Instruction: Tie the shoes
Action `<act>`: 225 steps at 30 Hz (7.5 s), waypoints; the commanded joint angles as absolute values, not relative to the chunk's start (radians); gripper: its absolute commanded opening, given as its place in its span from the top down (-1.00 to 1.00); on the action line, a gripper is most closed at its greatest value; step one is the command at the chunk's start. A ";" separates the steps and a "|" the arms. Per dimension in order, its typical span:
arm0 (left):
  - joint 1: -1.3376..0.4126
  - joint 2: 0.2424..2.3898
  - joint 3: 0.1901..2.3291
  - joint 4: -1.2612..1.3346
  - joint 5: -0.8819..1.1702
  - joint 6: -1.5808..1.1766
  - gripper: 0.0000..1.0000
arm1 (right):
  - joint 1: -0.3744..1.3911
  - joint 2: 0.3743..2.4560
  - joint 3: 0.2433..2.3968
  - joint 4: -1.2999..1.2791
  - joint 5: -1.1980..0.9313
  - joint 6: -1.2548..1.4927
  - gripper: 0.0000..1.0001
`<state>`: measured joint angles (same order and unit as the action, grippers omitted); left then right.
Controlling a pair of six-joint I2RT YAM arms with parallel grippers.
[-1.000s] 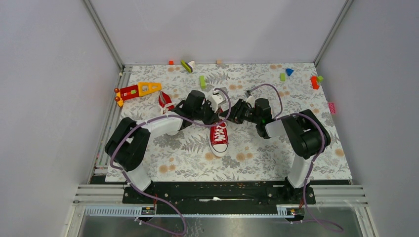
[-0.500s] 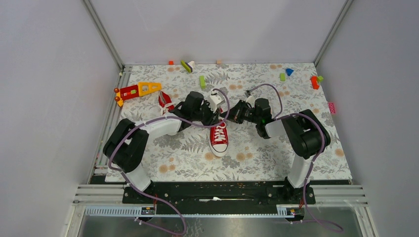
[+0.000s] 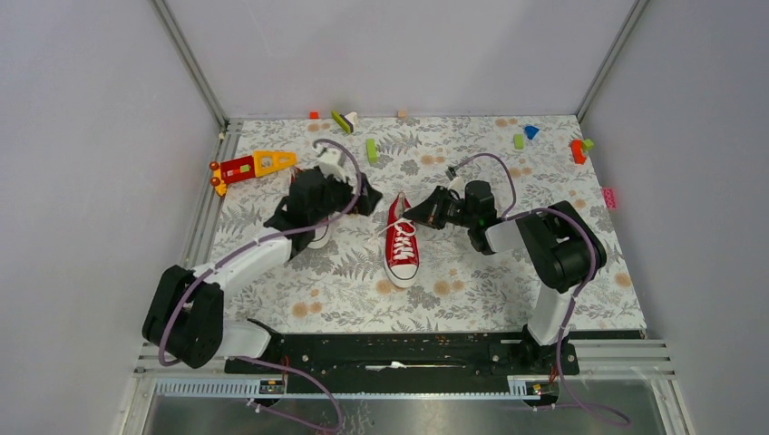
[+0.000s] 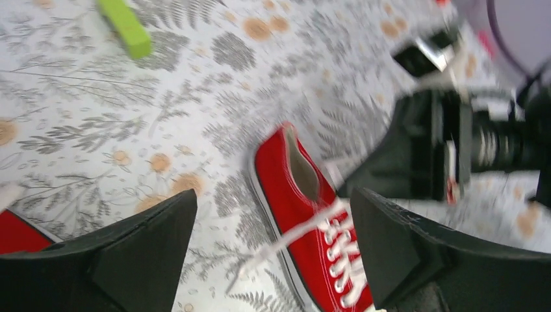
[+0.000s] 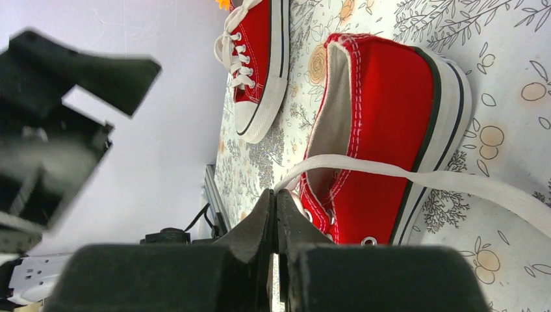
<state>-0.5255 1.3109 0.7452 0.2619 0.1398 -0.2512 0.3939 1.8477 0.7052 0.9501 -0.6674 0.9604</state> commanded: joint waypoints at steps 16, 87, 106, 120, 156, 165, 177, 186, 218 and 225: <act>-0.477 1.814 1.401 -0.310 0.539 -0.683 -0.35 | 0.431 1.759 0.739 0.913 -0.672 0.838 1.00; -0.408 1.644 1.084 -0.165 0.493 -0.674 0.64 | 0.425 1.755 0.721 0.930 -0.670 0.856 1.00; -0.359 1.677 1.007 0.130 0.654 -0.757 -0.08 | 0.425 1.763 0.722 0.946 -0.676 0.867 1.00; -0.371 1.752 1.016 0.164 0.658 -0.913 -0.04 | 0.425 1.765 0.724 0.946 -0.680 0.870 1.00; -0.441 1.539 0.819 0.169 0.471 -0.837 1.00 | 0.417 1.778 0.728 0.950 -0.670 0.893 1.00; -0.508 1.483 0.866 0.065 0.325 -0.780 0.98 | 0.416 1.783 0.732 0.940 -0.670 0.892 1.00; -0.610 1.473 0.951 -0.045 0.184 -0.700 1.00 | 0.417 1.790 0.738 0.933 -0.669 0.893 1.00; -0.707 1.466 1.000 -0.128 0.042 -0.650 1.00 | 0.416 1.789 0.741 0.927 -0.667 0.890 1.00; -0.775 1.422 1.035 -0.251 -0.098 -0.626 0.64 | 0.417 1.792 0.741 0.927 -0.670 0.895 1.00; -0.749 1.419 1.029 -0.256 -0.045 -0.631 1.00 | 0.417 1.793 0.741 0.931 -0.672 0.897 1.00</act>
<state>-0.7650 1.4525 0.9981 -0.2676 -0.0628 -0.6312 0.4244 1.7855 0.7094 0.9028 -0.6724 0.8955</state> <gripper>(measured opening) 0.015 0.022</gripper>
